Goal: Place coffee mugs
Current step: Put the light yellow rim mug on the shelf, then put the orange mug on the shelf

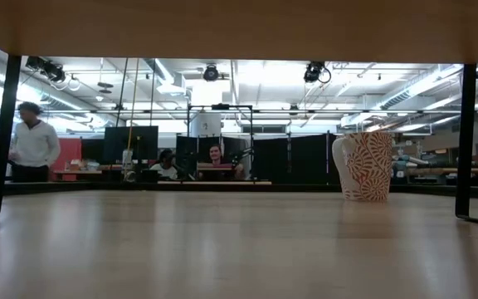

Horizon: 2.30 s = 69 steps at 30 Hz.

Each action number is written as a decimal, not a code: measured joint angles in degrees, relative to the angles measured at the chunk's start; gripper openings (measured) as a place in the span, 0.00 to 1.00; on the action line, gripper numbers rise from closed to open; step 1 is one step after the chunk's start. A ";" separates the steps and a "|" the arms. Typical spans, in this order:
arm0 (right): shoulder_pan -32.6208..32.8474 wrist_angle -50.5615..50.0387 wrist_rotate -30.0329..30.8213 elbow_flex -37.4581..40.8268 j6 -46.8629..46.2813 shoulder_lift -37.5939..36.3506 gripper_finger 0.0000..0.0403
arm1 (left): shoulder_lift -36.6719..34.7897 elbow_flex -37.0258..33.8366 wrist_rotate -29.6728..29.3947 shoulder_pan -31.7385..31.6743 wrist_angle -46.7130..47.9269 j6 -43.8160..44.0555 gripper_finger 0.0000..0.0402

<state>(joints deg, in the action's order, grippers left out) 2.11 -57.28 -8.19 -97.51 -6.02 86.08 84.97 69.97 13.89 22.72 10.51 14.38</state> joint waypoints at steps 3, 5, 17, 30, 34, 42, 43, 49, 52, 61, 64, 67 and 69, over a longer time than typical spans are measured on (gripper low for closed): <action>0.00 0.00 0.00 0.00 0.00 0.01 0.16 | 0.00 0.00 0.02 0.48 -0.01 0.02 0.53; 0.00 0.00 0.00 0.00 0.00 0.01 0.16 | 0.00 0.00 0.03 0.70 -0.01 0.02 0.53; 0.00 0.00 0.00 0.00 0.00 0.01 0.16 | 0.00 0.00 1.34 0.68 -0.01 0.24 0.53; 0.00 0.00 -0.02 0.00 -0.02 0.01 0.16 | 0.00 0.00 1.16 -0.08 -0.45 -0.32 0.53; 0.00 -0.06 -0.02 0.00 0.03 0.01 0.16 | -1.44 0.00 -1.62 -2.06 -0.43 -2.03 0.53; -2.44 -3.22 1.51 0.02 1.85 0.01 0.16 | -6.90 0.06 -2.18 -10.54 1.39 -6.02 0.53; -3.22 -3.78 2.00 0.02 2.16 0.03 0.16 | -7.75 0.09 -2.90 -11.80 1.89 -7.52 0.53; -9.67 -4.89 2.57 0.02 5.52 0.03 0.16 | -11.76 0.07 -6.56 -21.04 6.68 -14.60 0.53; -13.21 -4.92 2.81 0.02 5.60 0.05 0.16 | -13.13 0.07 -6.84 -25.77 9.06 -14.94 0.53; -17.38 -5.05 2.79 0.02 2.64 0.05 0.16 | -13.76 0.04 -6.80 -34.30 10.06 -15.09 0.53; -17.33 -4.55 3.01 0.02 2.55 0.05 0.16 | -13.75 0.04 -6.82 -35.62 10.11 -15.09 0.53; -17.31 -4.49 4.26 0.02 1.53 0.05 0.16 | -13.75 0.04 -6.80 -36.58 10.47 -15.11 0.53; -17.38 -4.46 4.66 0.02 0.93 0.05 0.17 | -13.75 0.04 -6.77 -37.10 10.55 -15.11 0.53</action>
<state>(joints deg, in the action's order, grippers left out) -15.27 -61.74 -3.53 -97.49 -5.10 86.13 71.22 70.02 7.12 -14.38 21.06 -0.73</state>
